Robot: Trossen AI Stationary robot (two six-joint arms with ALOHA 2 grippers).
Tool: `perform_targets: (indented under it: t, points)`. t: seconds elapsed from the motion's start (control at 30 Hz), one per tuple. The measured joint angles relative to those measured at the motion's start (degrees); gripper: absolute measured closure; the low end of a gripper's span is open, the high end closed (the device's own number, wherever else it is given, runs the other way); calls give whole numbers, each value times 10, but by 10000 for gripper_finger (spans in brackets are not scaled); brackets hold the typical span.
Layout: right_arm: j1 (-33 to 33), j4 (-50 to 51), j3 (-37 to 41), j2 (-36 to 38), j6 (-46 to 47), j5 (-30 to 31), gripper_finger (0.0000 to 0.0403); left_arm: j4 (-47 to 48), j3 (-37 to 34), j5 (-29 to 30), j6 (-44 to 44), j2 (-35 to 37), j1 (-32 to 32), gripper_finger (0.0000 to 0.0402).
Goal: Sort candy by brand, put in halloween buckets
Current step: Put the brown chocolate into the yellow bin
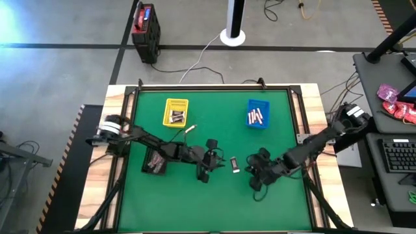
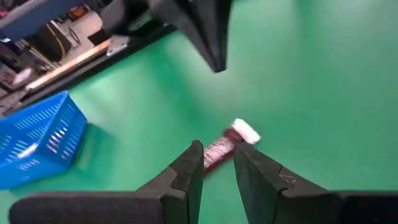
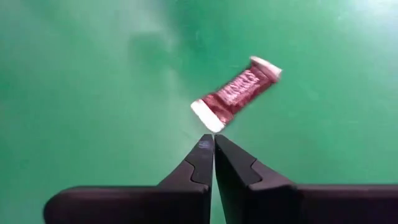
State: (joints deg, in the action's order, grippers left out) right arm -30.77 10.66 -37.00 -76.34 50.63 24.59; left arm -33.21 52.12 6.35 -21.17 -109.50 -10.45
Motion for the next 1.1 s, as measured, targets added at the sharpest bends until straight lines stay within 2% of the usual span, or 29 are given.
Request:
perform_targets:
  t: [0.13,0.3,0.47,0.6,0.83,1.1]
  points:
    - [-32,-11,1,-17,7,106,394,-5,38,-29,-23,-44,24,327]
    - [-62,-64,-6,-88,1,182,394,-9,63,-72,-21,-76,55,339]
    - [-64,-69,-47,-166,17,192,394,-2,85,-104,-19,-103,70,378]
    - [-64,-70,-78,-203,29,172,383,0,91,-105,-19,-115,74,399]
    - [-65,-59,-90,-223,51,166,312,-10,92,-105,-17,-129,80,401]
    - [-63,-31,-86,-223,63,238,210,-13,92,-105,-7,-138,85,401]
